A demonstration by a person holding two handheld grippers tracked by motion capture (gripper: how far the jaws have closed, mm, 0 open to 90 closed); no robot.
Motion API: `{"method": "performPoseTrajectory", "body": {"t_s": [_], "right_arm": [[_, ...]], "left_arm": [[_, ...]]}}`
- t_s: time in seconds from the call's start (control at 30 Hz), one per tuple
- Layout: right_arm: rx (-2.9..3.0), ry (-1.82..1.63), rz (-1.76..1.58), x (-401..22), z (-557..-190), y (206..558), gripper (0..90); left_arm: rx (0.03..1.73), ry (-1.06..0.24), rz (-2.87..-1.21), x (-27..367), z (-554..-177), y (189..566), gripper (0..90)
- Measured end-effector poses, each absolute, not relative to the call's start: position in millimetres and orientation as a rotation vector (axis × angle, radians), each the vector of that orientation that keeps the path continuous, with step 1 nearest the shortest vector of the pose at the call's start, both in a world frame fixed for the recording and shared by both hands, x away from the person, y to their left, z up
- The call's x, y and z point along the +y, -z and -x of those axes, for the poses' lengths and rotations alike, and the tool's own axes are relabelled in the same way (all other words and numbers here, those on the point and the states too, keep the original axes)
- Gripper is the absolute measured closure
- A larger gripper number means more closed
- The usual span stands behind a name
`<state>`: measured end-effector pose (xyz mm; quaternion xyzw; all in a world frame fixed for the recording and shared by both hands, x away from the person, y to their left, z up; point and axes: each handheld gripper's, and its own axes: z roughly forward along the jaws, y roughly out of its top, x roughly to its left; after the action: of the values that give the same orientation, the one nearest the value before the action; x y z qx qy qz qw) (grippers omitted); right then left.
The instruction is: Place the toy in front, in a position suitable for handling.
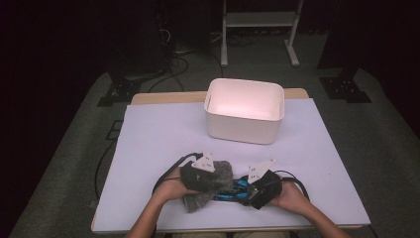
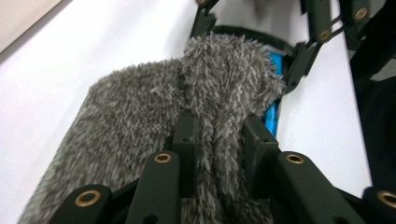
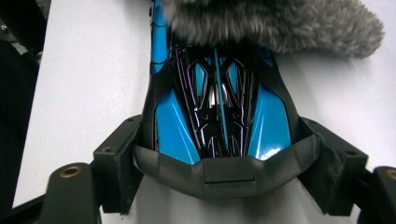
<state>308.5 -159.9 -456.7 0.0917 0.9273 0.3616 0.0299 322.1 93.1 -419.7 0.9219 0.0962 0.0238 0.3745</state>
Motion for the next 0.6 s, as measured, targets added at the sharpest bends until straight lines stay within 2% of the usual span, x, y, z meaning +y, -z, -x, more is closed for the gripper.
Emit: {"method": "performPoseTrajectory", "body": {"t_s": [0.27,0.37,0.6], "right_arm": [[2.872,-1.117,-0.255,-165,-310,456,22.6],[2.867,-1.121,-0.245,-163,-310,457,22.7],[2.856,-1.145,-0.227,-162,-311,458,23.0]], "left_arm": [[0.304,-0.065,-2.351,108,-326,422,71.9],[0.293,-0.099,-2.379,100,-326,419,71.9],[0.233,-0.082,-2.377,73,-326,411,73.6]]}}
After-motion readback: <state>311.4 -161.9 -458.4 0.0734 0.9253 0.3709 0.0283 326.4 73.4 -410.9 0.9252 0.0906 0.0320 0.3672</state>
